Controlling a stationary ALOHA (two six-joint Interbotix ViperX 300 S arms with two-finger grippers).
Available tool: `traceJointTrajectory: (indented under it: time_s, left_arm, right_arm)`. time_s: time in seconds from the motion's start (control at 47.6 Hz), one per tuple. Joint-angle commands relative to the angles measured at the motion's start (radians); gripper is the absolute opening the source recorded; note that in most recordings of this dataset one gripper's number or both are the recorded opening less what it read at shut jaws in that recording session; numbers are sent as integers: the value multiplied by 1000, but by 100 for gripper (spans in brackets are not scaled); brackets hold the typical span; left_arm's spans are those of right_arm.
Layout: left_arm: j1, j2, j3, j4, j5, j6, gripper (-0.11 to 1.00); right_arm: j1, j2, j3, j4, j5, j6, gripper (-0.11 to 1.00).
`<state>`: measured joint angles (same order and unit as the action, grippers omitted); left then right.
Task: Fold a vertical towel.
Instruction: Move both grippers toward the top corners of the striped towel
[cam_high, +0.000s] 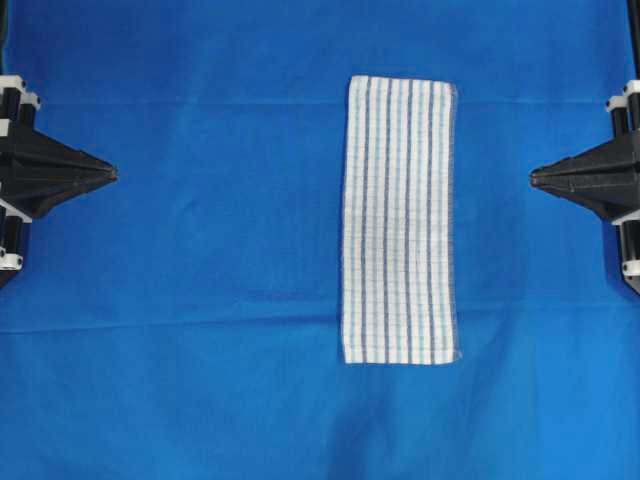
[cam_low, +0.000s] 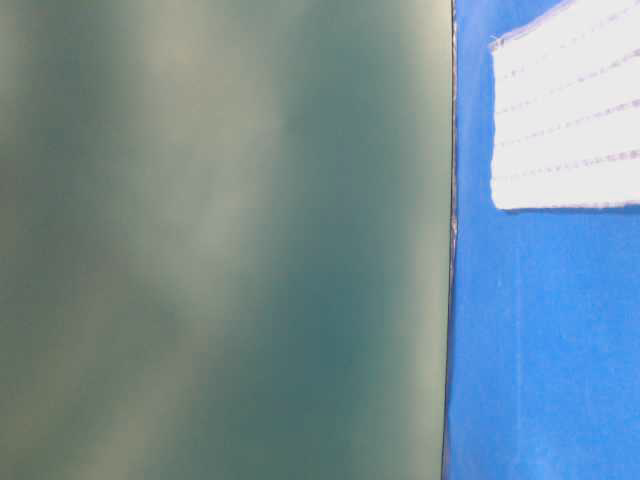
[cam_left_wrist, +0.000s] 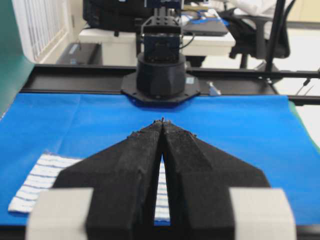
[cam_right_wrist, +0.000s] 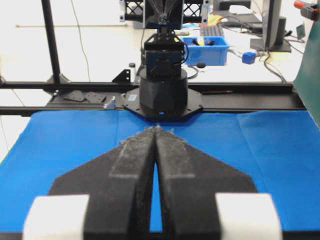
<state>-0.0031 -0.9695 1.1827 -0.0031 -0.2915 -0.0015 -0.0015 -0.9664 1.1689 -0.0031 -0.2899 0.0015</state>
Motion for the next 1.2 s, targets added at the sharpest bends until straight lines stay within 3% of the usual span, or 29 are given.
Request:
traceJointTrajectory:
  time_s: [0.0, 0.252, 0.483, 0.693, 0.777, 0.925, 0.967, 1.051, 1.177]
  left_arm:
    - [9, 38, -38, -28, -2, -12, 0]
    - [55, 183, -91, -28, -8, -18, 0]
    - [129, 393, -173, -26, -6, -18, 0]
    - [209, 612, -293, -28, 5, -8, 1]
    - [244, 712, -342, -26, -2, -8, 15]
    - [290, 885, -425, -28, -6, -18, 58]
    - [302, 942, -459, -26, -6, -18, 69]
    - [319, 1023, -511, -28, -8, -18, 84]
    - [348, 1131, -584, -28, -15, -18, 83]
  right_arm:
    - [-2, 14, -18, 8, -2, 5, 0]
    - [-80, 26, -66, 9, 175, 38, 0]
    - [-256, 86, -54, 8, 265, 60, 0]
    - [-433, 227, -48, 5, 268, 57, 1]
    - [-488, 304, -55, -3, 268, 55, 9]
    - [-552, 451, -78, -23, 247, 52, 51]
    - [-565, 489, -84, -31, 239, 52, 58]
    - [-584, 565, -98, -41, 218, 52, 58]
    - [-600, 675, -124, -46, 181, 51, 56]
